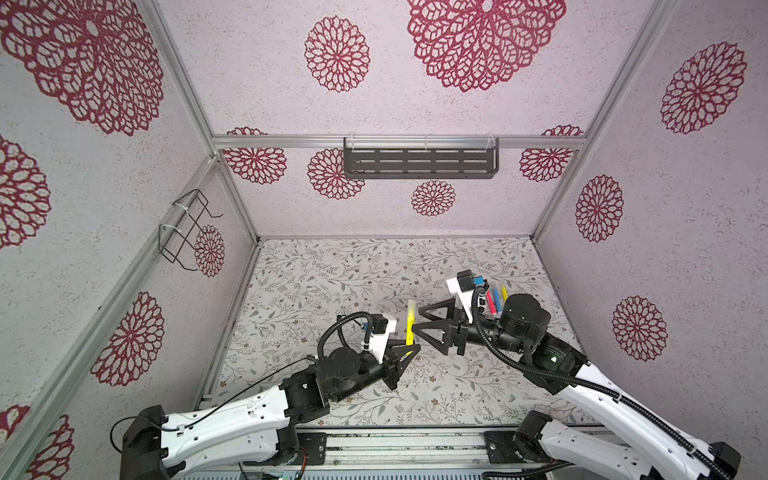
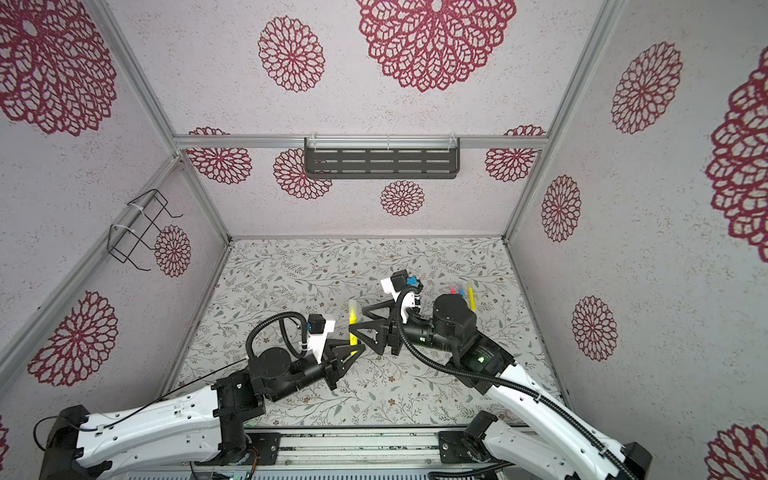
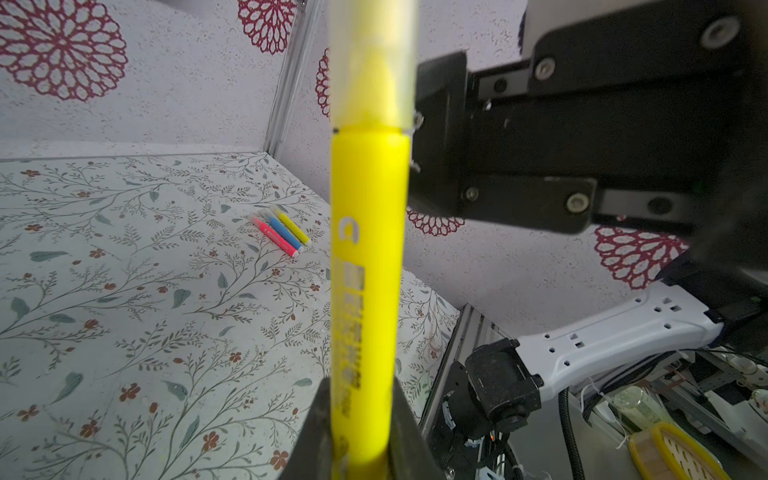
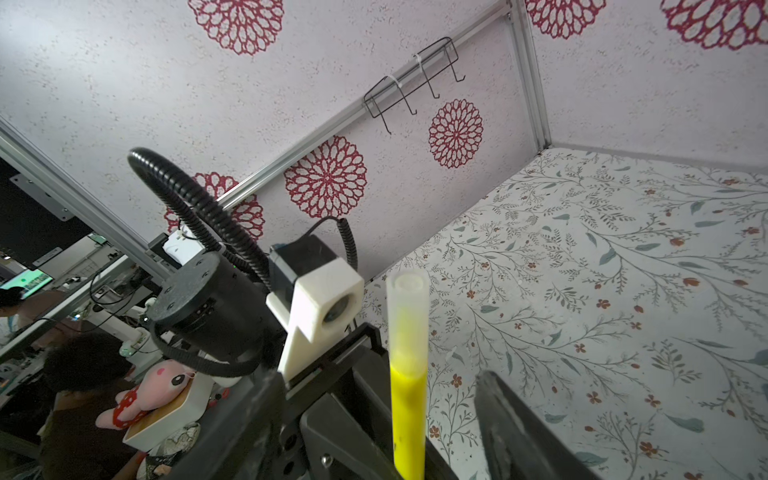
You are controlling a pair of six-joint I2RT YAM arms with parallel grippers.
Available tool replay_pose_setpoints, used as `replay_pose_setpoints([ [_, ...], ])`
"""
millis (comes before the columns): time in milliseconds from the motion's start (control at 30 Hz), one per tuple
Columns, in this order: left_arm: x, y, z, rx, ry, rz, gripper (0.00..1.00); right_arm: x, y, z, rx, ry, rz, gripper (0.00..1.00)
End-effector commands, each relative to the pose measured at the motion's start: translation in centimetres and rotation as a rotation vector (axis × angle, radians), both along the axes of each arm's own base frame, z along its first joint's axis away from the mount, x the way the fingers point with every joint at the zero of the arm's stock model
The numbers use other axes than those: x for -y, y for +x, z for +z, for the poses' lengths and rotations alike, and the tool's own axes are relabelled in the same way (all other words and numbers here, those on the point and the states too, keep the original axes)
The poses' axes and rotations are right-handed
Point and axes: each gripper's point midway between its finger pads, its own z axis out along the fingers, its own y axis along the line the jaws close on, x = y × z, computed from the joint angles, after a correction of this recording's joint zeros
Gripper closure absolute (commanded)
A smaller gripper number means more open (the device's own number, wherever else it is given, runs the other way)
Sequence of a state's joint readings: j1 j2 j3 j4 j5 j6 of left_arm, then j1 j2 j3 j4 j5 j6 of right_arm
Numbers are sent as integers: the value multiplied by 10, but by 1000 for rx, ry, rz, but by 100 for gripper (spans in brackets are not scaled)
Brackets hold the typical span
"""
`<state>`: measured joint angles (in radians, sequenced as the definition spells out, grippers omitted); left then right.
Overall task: Insert the pens into the pen caps
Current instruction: 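Push the clear cap down onto the yellow highlighter tip with the right gripper, then open the right gripper to release the cap on the highlighter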
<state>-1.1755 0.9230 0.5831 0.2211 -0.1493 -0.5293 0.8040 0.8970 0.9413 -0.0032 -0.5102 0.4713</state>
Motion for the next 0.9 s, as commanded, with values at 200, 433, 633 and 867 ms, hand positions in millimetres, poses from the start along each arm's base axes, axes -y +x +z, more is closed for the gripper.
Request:
replay_pose_setpoints([
  [200,8,-5,12,26,-2,-4,100,-5,18,36,96,-19,-65,27],
  [433,12,-8,12,29,1,-12,100,-15,29,29,75,-48,-69,32],
  [633,14,-10,10,26,4,-16,100,-18,26,30,71,-36,-39,39],
  [867,15,-9,11,31,6,-14,100,-19,23,28,63,-38,-25,53],
])
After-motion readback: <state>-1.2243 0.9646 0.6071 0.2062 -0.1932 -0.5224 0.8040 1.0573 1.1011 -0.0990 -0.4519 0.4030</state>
